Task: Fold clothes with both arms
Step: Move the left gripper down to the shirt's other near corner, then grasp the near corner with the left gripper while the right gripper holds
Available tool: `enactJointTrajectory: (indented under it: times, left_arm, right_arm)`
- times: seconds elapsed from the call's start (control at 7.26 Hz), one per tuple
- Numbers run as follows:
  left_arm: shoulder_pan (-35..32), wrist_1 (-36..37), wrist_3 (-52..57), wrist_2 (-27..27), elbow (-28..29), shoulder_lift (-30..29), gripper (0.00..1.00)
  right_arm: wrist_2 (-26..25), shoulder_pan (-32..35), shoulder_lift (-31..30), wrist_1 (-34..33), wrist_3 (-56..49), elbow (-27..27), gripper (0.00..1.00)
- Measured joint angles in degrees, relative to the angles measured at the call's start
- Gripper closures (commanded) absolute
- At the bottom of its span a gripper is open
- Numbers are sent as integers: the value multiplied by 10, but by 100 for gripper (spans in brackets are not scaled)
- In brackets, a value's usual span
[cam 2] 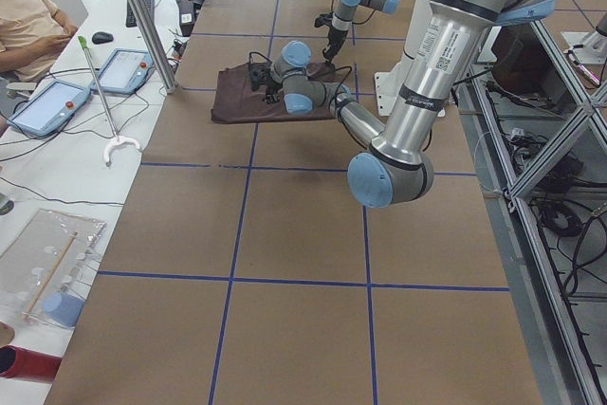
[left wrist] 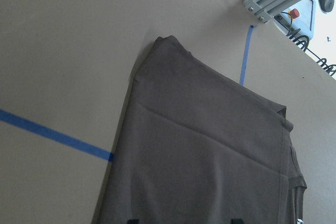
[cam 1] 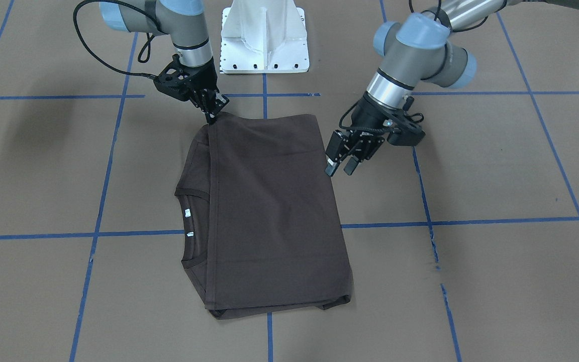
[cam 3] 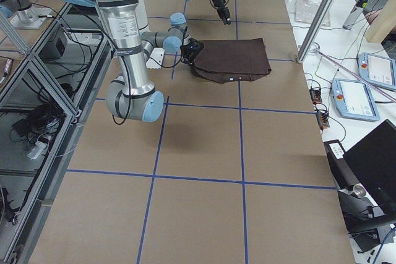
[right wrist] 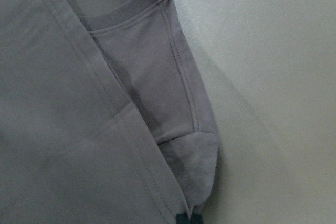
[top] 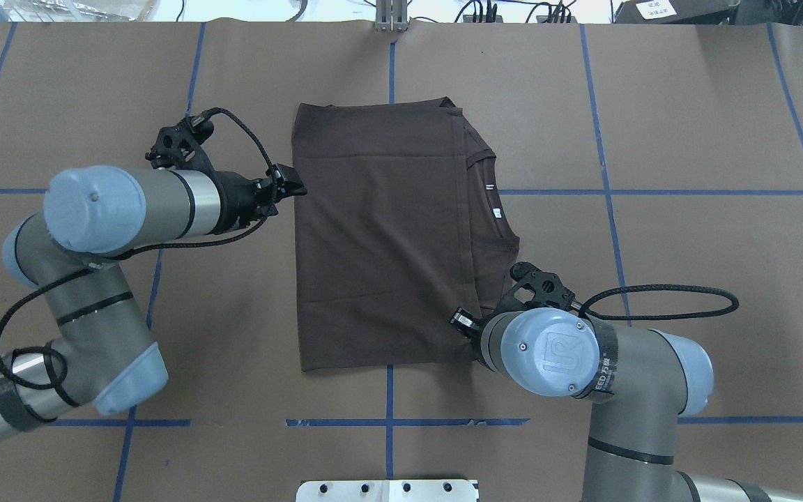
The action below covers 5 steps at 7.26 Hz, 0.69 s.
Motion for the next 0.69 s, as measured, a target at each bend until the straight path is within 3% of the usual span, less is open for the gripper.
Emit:
enactJointTrajectory:
  times: [0.28,0.69]
  left_arm:
    - [87,77,-69,62,-57,25,35]
    - [190,94,-155,128,-72,65,35]
  right_arm:
    - [4,-1,-1,0,0,1,100]
    - [6,-1,-1,0,0,1,100]
